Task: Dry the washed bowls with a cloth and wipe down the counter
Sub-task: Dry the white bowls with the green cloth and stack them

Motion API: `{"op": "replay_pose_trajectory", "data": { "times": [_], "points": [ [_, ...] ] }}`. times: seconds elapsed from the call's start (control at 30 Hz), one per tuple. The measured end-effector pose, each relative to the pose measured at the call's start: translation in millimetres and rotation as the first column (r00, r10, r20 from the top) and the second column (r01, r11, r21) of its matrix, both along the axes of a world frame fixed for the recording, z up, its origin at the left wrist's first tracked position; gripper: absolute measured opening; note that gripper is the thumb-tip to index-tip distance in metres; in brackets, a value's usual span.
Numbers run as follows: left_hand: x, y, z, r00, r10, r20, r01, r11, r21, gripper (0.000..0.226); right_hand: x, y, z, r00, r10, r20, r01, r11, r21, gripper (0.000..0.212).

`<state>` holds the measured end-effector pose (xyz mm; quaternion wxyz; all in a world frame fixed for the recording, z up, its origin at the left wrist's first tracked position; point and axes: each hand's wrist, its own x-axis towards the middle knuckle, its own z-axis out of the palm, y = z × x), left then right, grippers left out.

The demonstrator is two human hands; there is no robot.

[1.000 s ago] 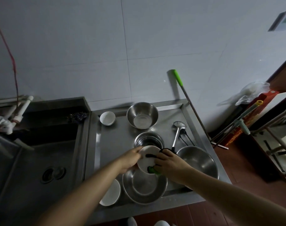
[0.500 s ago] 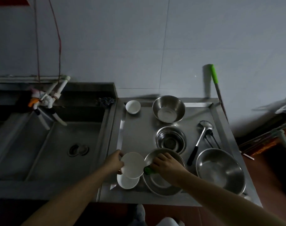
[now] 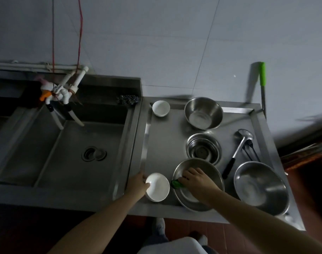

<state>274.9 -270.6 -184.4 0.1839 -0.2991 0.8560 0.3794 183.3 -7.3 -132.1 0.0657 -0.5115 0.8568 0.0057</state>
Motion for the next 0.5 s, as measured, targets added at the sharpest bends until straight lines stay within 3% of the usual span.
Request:
{"op": "replay_pose_trajectory", "data": {
  "times": [0.3,0.43,0.5],
  "points": [
    [-3,4,-2,0.998,-0.067,-0.008,0.066,0.995,-0.070,0.024,1,1,1,0.999,-0.033,0.000,0.033,0.999,-0.034,0.043],
    [-16,11,9,1.000,-0.024,-0.012,0.023,0.997,-0.071,0.038,-9,5,10,1.000,-0.030,-0.006,0.030,0.998,-0.047,0.043],
    [-25,15,19,1.000,-0.005,-0.025,0.003,0.997,-0.072,0.032,-16,7,12,1.000,-0.029,0.001,0.029,0.997,-0.069,0.043]
  ]
}}
